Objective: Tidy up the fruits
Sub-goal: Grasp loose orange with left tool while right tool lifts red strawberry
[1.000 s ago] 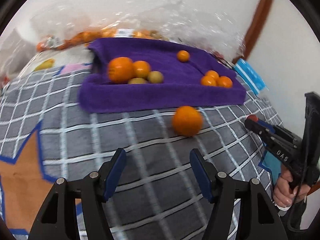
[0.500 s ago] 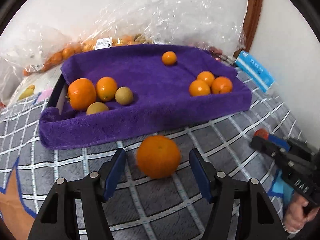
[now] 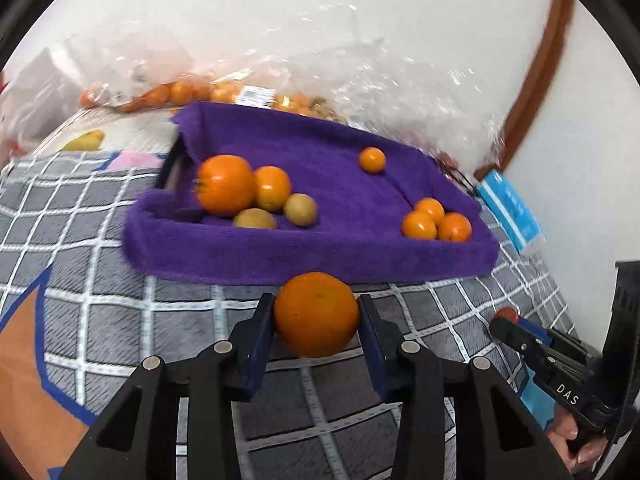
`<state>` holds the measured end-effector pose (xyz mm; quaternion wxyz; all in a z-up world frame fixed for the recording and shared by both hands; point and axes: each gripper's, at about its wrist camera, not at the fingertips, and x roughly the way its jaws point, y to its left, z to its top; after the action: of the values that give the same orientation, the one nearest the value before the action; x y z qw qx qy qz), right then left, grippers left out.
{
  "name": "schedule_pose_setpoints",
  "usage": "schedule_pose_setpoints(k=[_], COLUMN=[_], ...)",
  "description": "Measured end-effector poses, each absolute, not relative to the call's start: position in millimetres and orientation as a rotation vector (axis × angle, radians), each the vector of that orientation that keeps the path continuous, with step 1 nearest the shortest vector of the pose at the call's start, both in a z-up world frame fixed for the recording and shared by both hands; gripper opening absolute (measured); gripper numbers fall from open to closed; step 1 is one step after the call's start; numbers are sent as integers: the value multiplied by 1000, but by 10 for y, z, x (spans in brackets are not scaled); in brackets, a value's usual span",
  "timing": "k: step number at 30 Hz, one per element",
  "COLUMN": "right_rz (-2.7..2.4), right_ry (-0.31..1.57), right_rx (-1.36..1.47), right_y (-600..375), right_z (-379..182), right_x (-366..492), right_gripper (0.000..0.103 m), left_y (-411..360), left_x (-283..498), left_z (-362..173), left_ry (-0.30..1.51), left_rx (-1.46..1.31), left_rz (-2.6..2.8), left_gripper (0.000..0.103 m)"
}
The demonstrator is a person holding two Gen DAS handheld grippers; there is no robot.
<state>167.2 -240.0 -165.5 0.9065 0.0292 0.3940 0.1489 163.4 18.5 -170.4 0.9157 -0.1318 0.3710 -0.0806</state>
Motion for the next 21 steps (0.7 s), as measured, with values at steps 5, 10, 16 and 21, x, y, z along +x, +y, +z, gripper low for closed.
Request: schedule_pose_setpoints(k=[5,10,16,21], right_rz=[297,301,272,269], right_ry=[806,803,815,817], right_rx=[77,85,88,81], right_y=[-2431,-2444,-2446,-2428], right_z=[-1646,-1645,-1663,-1669], right_x=[1663,1657,1673,1683], right_gripper=[24,24,24,24], left_y=[402,608,604,589], left_x=[1534,1416,1356,1372], left_z=[-1693,-1735,-1725,-1733], left_ry=[747,750,731,739], left_rx=[-307,-360,-346,-341], left_rz=[-131,-66,-65,-67], left_gripper=[39,39,39,39])
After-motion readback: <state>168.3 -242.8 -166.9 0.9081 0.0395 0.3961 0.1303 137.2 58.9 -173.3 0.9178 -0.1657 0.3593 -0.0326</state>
